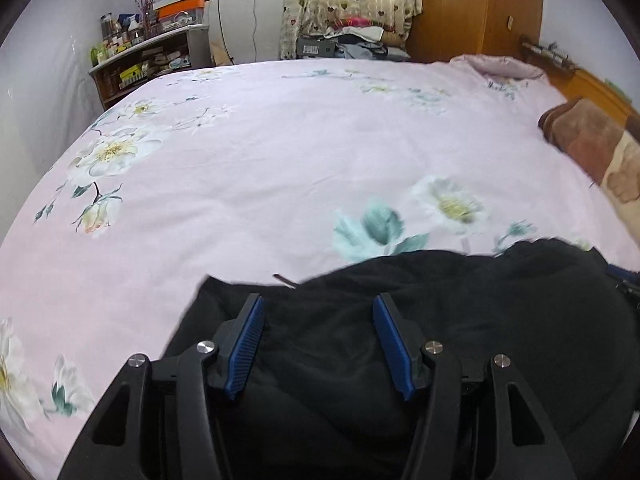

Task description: Fold large clothes

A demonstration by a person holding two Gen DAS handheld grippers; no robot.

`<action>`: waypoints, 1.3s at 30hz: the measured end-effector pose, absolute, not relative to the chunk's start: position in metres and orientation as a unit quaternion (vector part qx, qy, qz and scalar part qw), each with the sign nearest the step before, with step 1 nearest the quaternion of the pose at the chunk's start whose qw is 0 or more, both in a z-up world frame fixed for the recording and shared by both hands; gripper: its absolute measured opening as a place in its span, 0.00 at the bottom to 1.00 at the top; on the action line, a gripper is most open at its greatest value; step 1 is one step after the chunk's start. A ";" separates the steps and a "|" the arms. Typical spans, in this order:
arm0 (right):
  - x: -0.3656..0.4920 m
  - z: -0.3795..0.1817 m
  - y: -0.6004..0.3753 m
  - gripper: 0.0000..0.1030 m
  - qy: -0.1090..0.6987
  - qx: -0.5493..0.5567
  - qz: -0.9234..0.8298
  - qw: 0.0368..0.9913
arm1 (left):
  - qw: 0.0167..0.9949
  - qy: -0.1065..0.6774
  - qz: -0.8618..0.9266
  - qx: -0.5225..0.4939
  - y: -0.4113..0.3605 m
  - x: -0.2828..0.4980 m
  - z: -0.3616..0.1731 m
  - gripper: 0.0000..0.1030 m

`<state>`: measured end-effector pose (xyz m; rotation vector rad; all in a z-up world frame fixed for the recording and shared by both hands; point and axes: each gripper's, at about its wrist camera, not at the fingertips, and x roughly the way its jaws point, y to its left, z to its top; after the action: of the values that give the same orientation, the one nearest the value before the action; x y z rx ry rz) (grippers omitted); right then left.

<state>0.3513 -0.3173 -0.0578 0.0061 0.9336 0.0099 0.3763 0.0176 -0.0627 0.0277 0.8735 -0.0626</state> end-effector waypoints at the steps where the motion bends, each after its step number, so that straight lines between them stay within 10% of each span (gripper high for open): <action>1: 0.354 -0.066 -0.321 0.47 0.452 0.007 0.005 0.892 | 0.905 0.425 -0.033 0.006 0.020 0.377 -0.067 0.58; 23: 0.356 -0.093 -0.332 0.46 0.429 0.035 -0.007 0.902 | 0.913 0.405 -0.033 -0.034 0.027 0.382 -0.089 0.58; 39: 0.271 -0.015 -0.323 0.47 0.392 0.016 0.011 0.920 | 0.929 0.367 -0.036 -0.015 0.060 0.288 -0.012 0.58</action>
<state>0.2709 -0.3229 -0.0153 0.0331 0.8057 0.0216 0.2881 0.0597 -0.0121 -0.0313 0.7514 -0.0731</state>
